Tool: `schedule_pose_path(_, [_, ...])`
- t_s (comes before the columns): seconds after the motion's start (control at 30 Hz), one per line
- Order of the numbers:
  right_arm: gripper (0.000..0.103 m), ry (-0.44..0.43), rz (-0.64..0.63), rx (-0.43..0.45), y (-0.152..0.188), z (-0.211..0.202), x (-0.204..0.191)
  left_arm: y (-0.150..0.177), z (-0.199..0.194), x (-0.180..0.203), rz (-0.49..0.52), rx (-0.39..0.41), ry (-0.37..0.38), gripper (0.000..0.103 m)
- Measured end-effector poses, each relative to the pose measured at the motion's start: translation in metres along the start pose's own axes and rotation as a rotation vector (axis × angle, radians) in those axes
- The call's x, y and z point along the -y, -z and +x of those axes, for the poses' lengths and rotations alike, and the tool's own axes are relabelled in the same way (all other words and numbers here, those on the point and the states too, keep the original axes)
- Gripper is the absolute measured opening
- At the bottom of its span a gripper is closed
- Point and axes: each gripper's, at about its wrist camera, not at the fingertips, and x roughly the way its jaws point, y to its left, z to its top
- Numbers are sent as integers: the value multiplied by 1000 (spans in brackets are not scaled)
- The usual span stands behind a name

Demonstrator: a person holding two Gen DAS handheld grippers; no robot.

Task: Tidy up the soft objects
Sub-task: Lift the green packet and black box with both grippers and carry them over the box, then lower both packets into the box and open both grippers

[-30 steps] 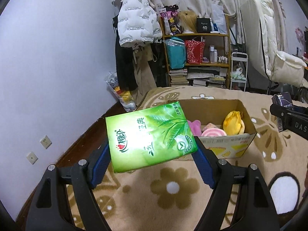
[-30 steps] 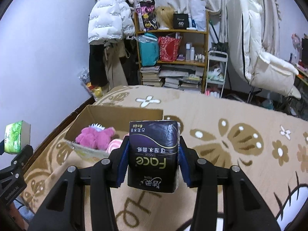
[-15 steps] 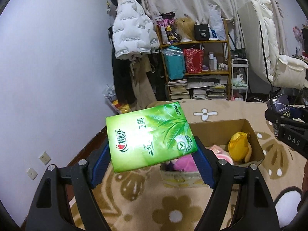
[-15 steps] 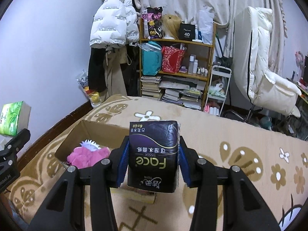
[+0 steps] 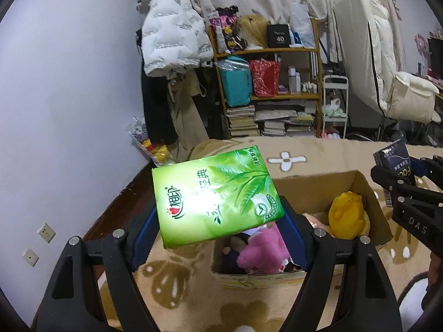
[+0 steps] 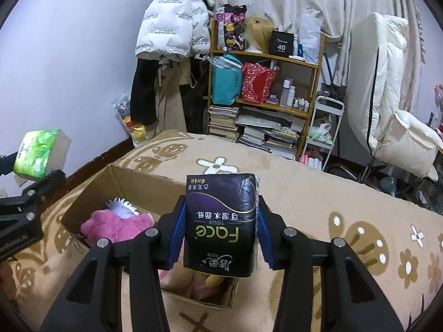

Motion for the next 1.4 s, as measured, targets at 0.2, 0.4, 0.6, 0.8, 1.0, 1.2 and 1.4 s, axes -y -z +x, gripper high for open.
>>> schedule_pose_path(0.2, [49,-7,-2,-39,15,15,-4,12,16,14,18,-23,33,79])
schedule_pose_path(0.4, [49,-43,13,-45,26,22,-1,22,28,20,29,-45,63,79])
schedule_pose_path(0.6, [49,-93,52,-56,32,27,3,29,39,25,37,-68,70,79])
schedule_pose_path(0.8, [50,-128,83,-92,38,36,5,33,44,30,49,-82,95,80])
schedule_pose_path(1.0, [50,-157,115,-113,40,39,12,36,49,31,37,-105,154,80])
schedule_pose_path(1.2, [51,-179,153,-125,41,40,19,39,51,31,37,-110,159,82])
schedule_pose_path(1.4, [66,-184,161,-114,40,37,21,36,42,29,40,-61,139,96])
